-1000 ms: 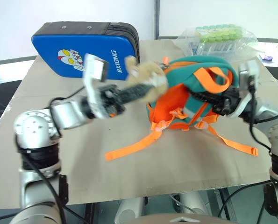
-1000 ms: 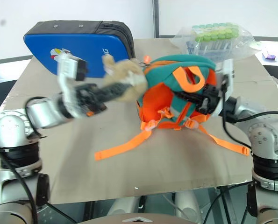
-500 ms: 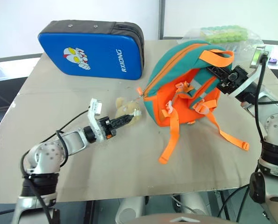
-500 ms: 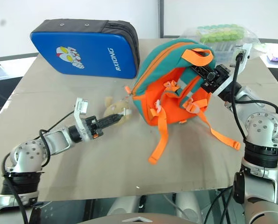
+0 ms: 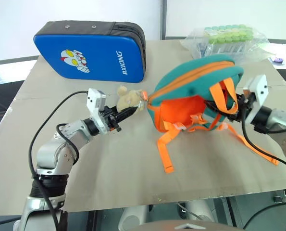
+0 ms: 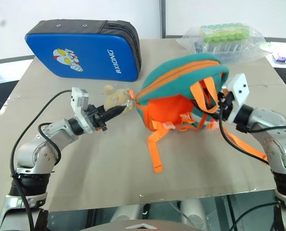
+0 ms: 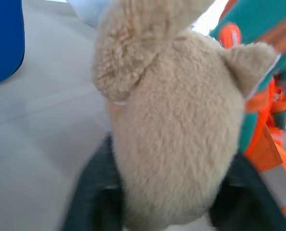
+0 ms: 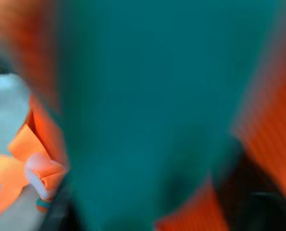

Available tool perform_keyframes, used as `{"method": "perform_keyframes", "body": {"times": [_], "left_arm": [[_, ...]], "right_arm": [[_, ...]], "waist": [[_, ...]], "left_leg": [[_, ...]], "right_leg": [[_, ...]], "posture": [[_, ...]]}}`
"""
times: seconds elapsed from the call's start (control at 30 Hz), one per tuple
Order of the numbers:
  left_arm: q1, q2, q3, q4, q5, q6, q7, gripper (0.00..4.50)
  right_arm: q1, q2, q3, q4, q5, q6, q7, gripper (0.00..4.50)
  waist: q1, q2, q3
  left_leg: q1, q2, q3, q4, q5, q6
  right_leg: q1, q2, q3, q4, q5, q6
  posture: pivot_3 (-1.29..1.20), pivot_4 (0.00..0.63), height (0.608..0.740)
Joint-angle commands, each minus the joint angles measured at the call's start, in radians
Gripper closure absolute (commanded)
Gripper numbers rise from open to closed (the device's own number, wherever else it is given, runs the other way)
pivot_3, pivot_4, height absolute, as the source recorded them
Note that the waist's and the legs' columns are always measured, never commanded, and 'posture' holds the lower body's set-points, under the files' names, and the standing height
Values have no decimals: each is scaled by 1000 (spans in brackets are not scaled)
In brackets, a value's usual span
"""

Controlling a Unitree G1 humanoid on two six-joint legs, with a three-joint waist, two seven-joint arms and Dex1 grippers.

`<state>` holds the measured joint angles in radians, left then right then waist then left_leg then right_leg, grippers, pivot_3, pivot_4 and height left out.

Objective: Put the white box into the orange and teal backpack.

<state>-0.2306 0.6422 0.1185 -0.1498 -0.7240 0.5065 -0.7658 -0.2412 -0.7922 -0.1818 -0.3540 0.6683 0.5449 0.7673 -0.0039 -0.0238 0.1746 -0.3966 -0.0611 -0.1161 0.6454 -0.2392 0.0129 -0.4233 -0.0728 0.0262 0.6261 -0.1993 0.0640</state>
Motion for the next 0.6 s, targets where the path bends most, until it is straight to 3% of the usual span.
{"method": "perform_keyframes", "body": {"times": [0.03,0.07,0.23,0.4,0.6], "left_arm": [[72,30,75,-124,1,-12,-2,404],[97,21,92,-165,-28,14,22,27],[248,12,130,-302,-36,28,44,27],[398,17,172,-392,-12,-9,27,27],[595,25,278,-397,16,-72,-42,27]], "right_arm": [[134,-115,-179,-74,91,66,133,0],[181,-130,-212,-80,89,50,167,0],[216,-88,-360,-56,191,93,96,0],[448,-119,-404,-76,60,-14,249,0],[599,-97,-442,5,-59,-156,328,0]], "waist": [[4,0,0],[8,0,0],[9,1,0],[22,1,0],[17,2,0]], "left_leg": [[0,0,-1,0,0,0],[0,1,-1,0,0,0],[2,3,1,1,-1,1],[5,5,4,1,-1,1],[8,6,5,2,-1,1]], "right_leg": [[0,0,0,0,0,0],[0,0,0,0,0,0],[2,1,1,0,1,0],[7,3,-4,-1,0,-2],[10,2,-2,-1,-2,1]], "posture": [[0,150,740],[0,150,740],[0,150,740],[0,150,740],[0,150,740]]}}
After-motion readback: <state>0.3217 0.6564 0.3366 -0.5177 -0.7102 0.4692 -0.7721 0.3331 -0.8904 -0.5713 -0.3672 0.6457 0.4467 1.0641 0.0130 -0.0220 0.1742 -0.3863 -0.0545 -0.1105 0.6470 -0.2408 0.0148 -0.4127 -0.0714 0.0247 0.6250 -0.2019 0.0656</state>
